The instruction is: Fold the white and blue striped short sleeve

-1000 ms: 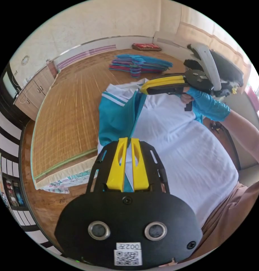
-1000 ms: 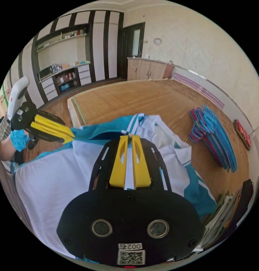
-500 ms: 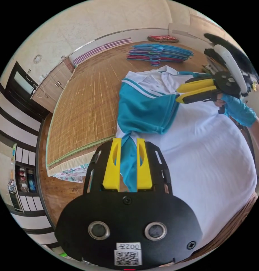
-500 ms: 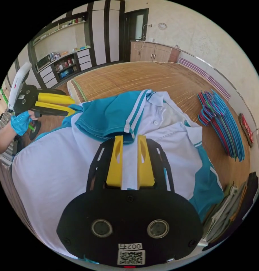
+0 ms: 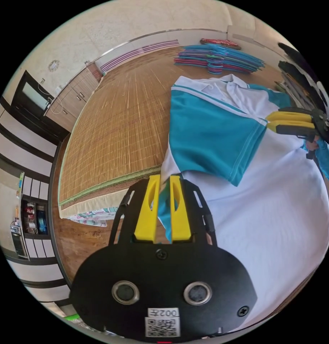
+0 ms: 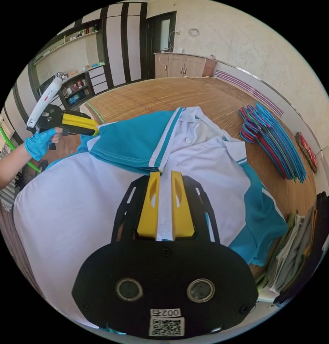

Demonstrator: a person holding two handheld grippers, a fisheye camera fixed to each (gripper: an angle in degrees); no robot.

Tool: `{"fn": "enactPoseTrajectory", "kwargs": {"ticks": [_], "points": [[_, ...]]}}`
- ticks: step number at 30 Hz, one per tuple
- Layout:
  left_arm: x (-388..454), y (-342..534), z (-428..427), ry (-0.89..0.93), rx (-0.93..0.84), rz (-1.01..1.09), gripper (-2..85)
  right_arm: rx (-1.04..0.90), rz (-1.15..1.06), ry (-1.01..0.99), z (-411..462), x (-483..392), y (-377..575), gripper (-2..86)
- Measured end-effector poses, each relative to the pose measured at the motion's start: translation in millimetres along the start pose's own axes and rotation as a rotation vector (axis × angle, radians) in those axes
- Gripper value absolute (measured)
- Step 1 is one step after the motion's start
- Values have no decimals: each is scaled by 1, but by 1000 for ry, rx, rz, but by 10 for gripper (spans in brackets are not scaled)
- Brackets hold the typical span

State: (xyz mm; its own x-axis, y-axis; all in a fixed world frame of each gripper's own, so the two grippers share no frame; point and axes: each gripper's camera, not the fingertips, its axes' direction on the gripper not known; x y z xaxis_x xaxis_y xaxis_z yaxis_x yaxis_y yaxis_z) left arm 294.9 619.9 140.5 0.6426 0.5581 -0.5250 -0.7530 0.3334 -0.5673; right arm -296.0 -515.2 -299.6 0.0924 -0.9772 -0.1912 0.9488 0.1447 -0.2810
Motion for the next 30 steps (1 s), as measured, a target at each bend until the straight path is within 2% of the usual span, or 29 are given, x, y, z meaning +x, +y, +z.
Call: {"fn": "enactPoseTrajectory", "kwargs": {"ticks": [7, 13, 17, 23, 30], "points": [[-2, 1, -5, 8, 14, -7, 39, 64, -84, -38, -34, -31, 1, 66], [-2, 1, -10, 4, 10, -32, 32, 76, -138, -180, -21, -70, -10, 87], [-3, 1, -12, -8, 11, -31, 22, 36, -181, -182, 4, -97, -23, 94], [-9, 5, -13, 8, 12, -45, 7, -6, -179, -97, 23, -111, -31, 53], [-21, 15, -9, 19, 18, -64, -1, -39, -197, -156, 17, -108, -24, 56]]}}
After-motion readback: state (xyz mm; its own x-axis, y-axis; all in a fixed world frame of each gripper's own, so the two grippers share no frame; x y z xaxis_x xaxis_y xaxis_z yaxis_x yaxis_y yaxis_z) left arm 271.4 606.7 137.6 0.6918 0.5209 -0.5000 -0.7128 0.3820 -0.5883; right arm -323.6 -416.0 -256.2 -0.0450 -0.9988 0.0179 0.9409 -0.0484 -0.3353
